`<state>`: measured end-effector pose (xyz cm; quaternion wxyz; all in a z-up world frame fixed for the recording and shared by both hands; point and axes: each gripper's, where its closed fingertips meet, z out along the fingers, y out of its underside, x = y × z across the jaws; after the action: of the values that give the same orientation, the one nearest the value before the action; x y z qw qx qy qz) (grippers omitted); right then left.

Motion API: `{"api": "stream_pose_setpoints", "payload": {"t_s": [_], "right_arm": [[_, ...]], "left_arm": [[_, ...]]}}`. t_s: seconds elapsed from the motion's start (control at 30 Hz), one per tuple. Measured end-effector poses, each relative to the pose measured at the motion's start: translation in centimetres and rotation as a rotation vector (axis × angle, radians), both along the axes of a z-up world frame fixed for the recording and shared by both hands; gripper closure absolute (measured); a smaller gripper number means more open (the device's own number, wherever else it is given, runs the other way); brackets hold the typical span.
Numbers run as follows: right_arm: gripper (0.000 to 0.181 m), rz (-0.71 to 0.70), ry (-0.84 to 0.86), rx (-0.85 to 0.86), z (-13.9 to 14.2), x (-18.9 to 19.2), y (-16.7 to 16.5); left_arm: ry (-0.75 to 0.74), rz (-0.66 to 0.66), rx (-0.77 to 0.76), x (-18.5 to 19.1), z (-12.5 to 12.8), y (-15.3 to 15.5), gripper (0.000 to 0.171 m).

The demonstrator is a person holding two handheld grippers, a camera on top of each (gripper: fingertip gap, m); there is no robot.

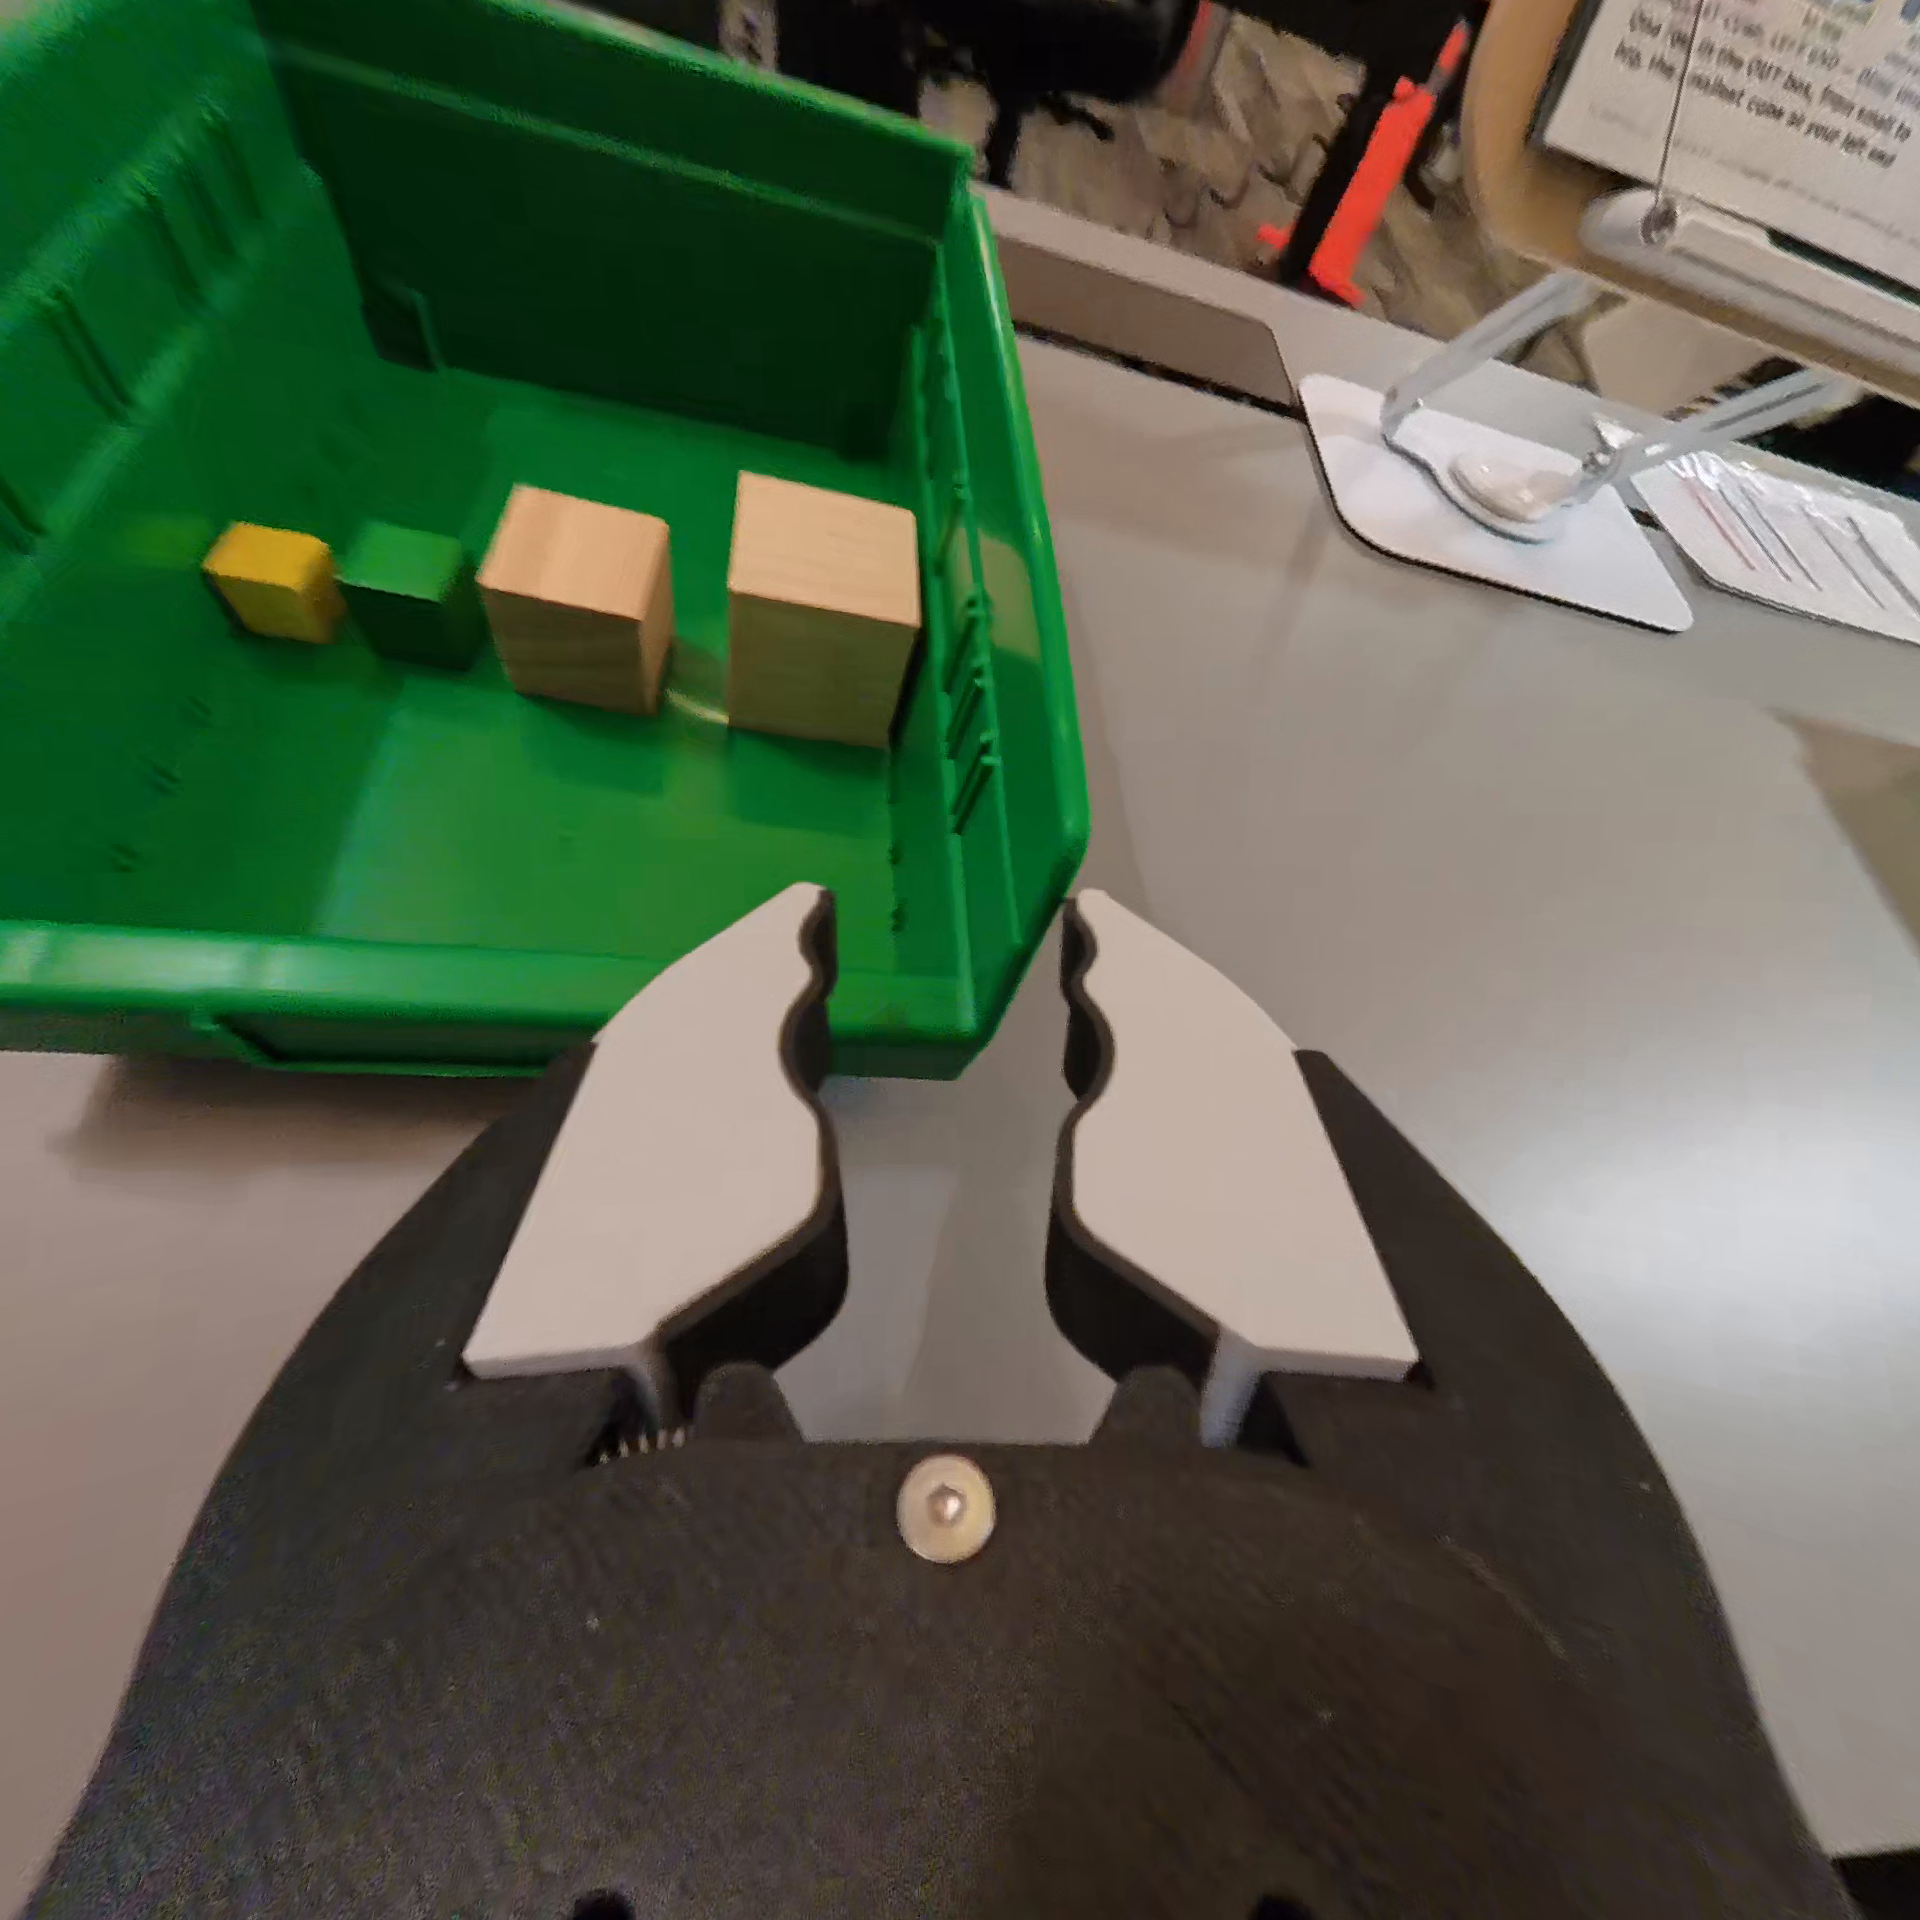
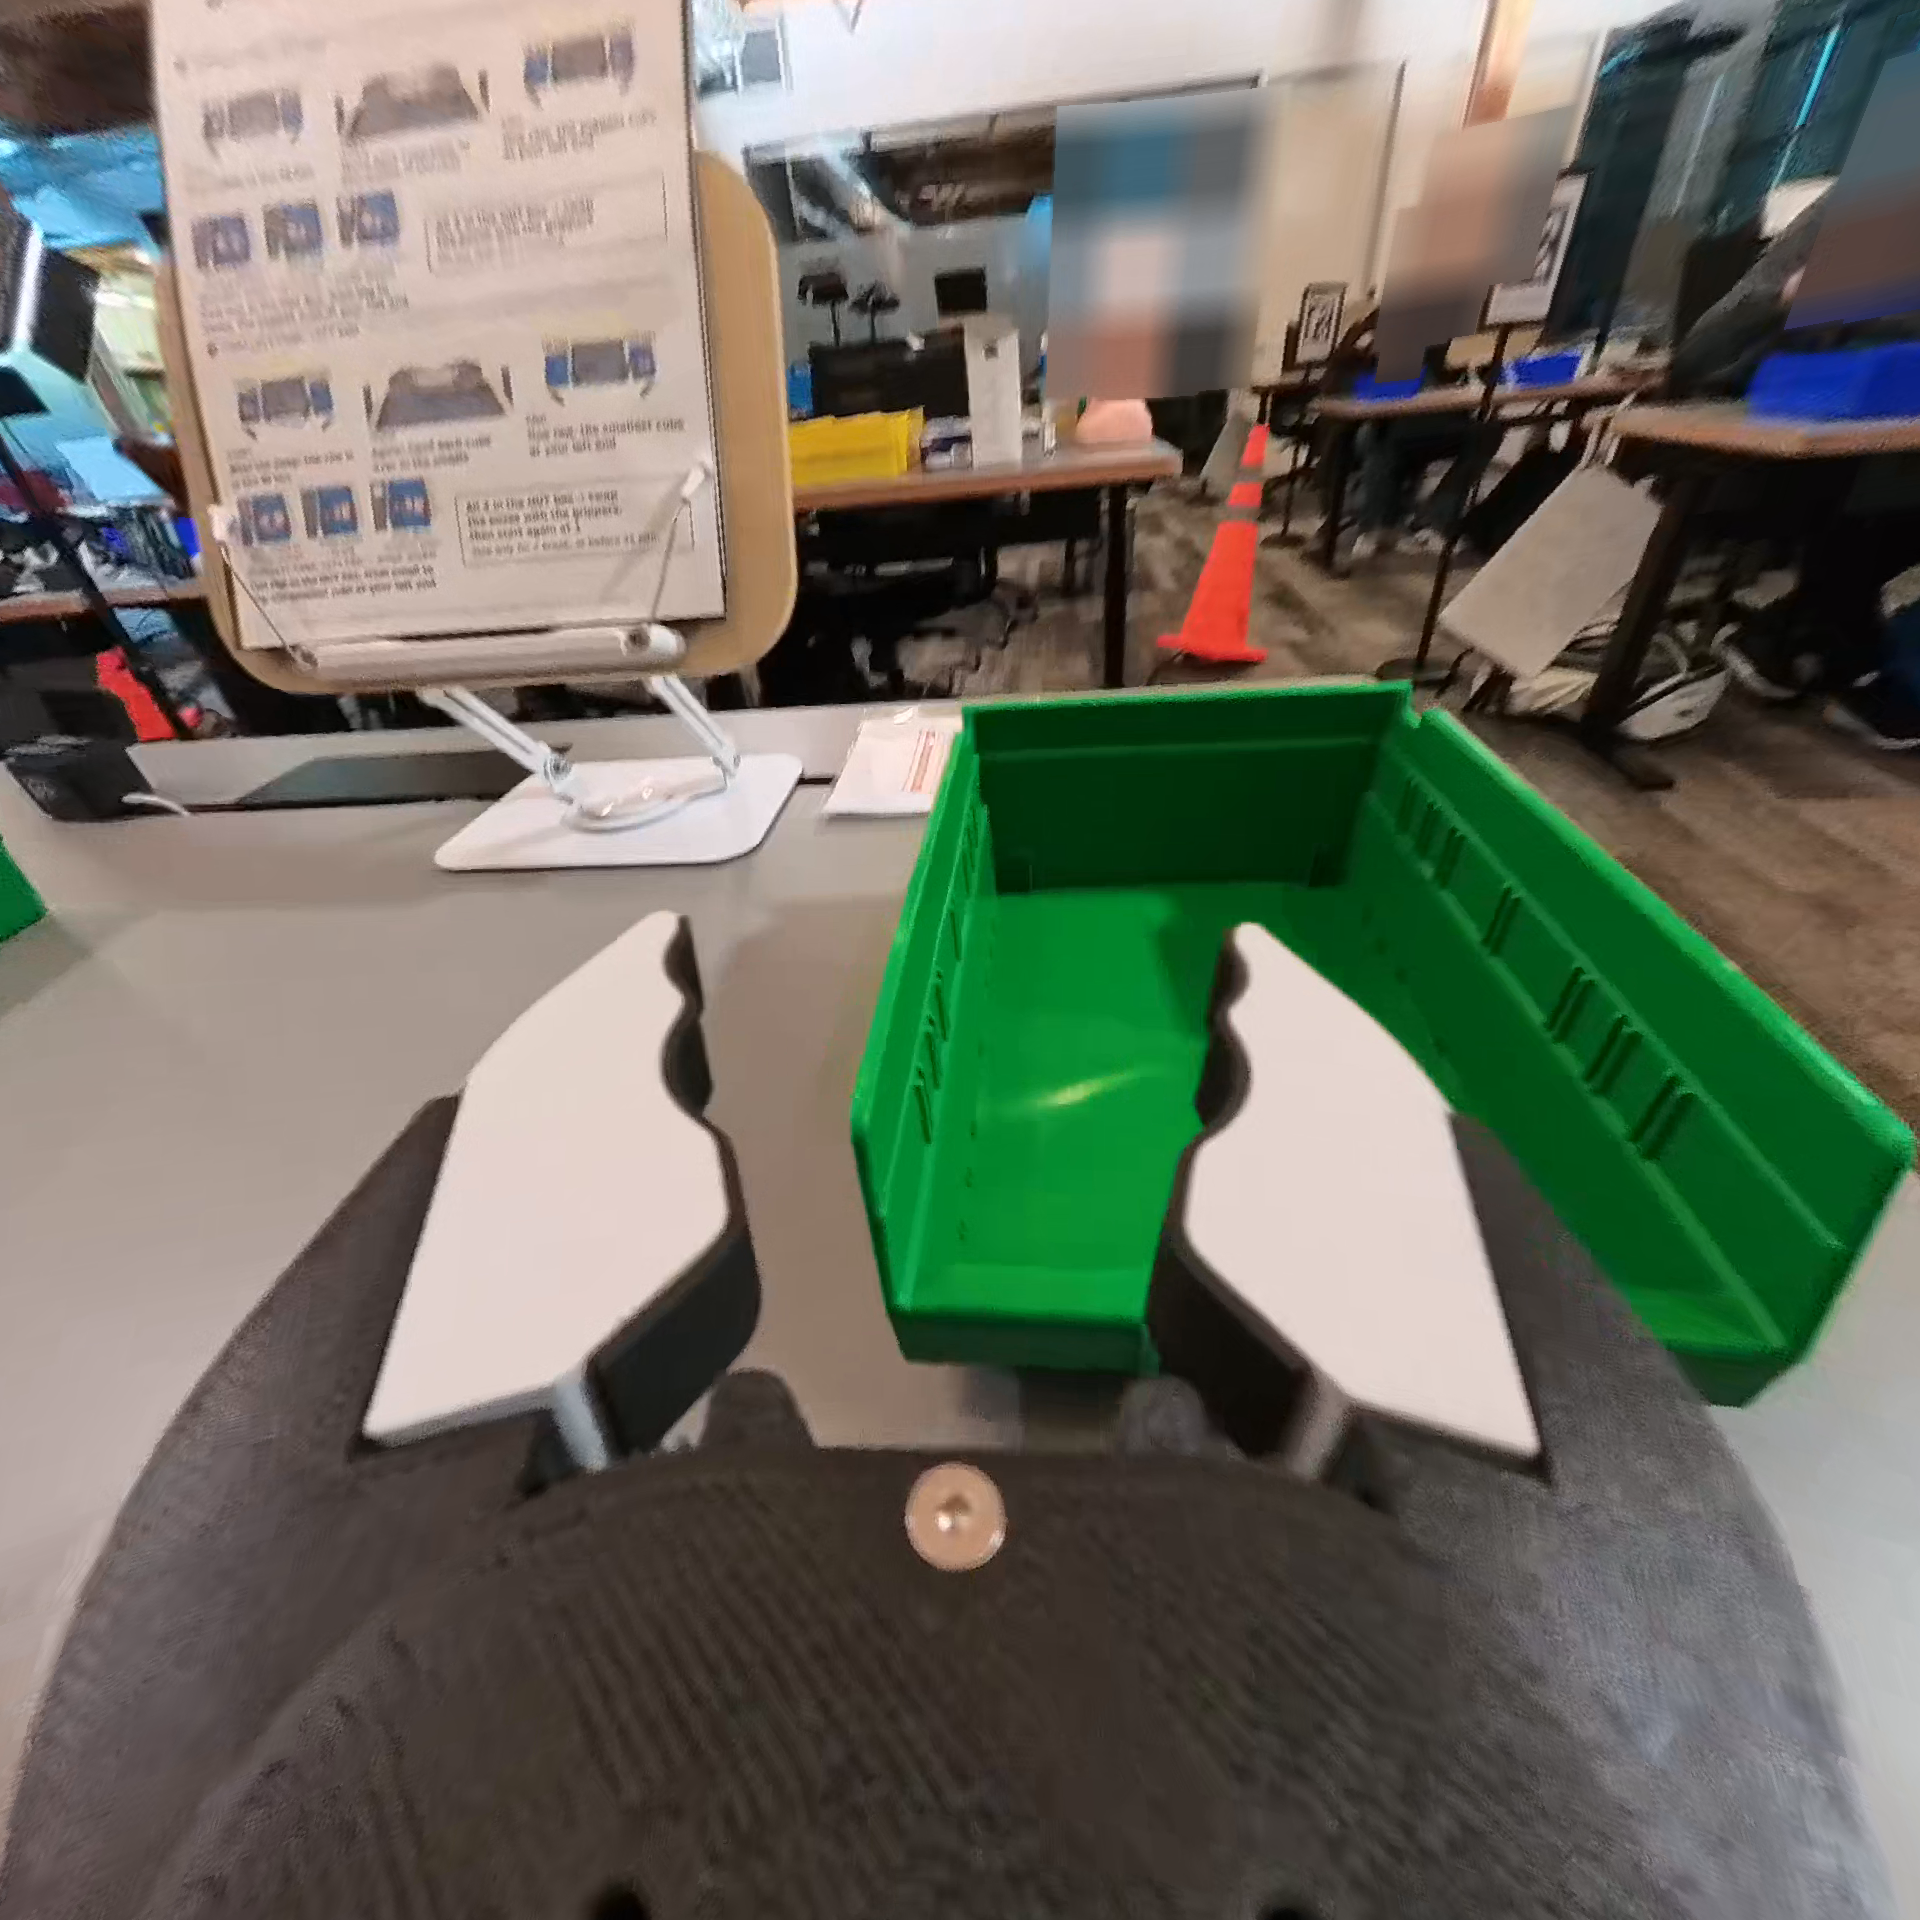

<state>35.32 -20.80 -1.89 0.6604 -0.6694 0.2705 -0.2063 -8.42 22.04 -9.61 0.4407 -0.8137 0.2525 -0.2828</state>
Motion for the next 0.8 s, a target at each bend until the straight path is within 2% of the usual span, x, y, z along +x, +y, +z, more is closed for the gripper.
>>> {"api": "stream_pose_setpoints", "payload": {"t_s": [0.07, 0.17, 0.27, 0.37, 0.5, 0.63, 0.73, 0.77, 0.8], "right_arm": [[0.073, -0.029, -0.030, 0.023, 0.8, -0.5, 0.3], [0.072, -0.031, -0.039, 0.060, 1.8, -1.6, 1.0], [0.069, -0.043, -0.130, 0.086, 3.4, -2.7, 1.1], [0.084, -0.037, -0.190, 0.067, 4.4, -3.8, 1.5], [0.079, 0.038, -0.151, 0.109, 5.0, -6.0, 3.3], [0.077, 0.169, -0.165, 0.123, 4.8, -9.5, 6.2], [0.086, 0.274, -0.100, 0.107, 3.9, -11.7, 8.1], [0.089, 0.298, -0.088, 0.100, 3.6, -12.2, 8.5], [0.091, 0.310, -0.094, 0.085, 3.4, -12.4, 8.8]], "left_arm": [[0.009, 0.065, 0.040, -1.2, 0.8, 0.5, 0.120], [-0.013, 0.107, 0.091, -2.1, 2.1, 0.9, 0.109], [-0.066, 0.092, 0.136, -2.0, 3.2, 1.0, 0.102], [-0.205, 0.062, 0.251, -1.7, 5.8, 0.9, 0.095], [-0.209, 0.068, 0.307, -2.1, 6.4, 1.5, 0.089], [-0.232, 0.065, 0.294, -2.3, 6.4, 2.0, 0.094], [-0.244, 0.107, 0.293, -3.3, 6.4, 2.9, 0.096], [-0.253, 0.112, 0.288, -3.6, 6.4, 3.1, 0.099], [-0.270, 0.100, 0.279, -3.7, 6.4, 3.2, 0.109]]}}
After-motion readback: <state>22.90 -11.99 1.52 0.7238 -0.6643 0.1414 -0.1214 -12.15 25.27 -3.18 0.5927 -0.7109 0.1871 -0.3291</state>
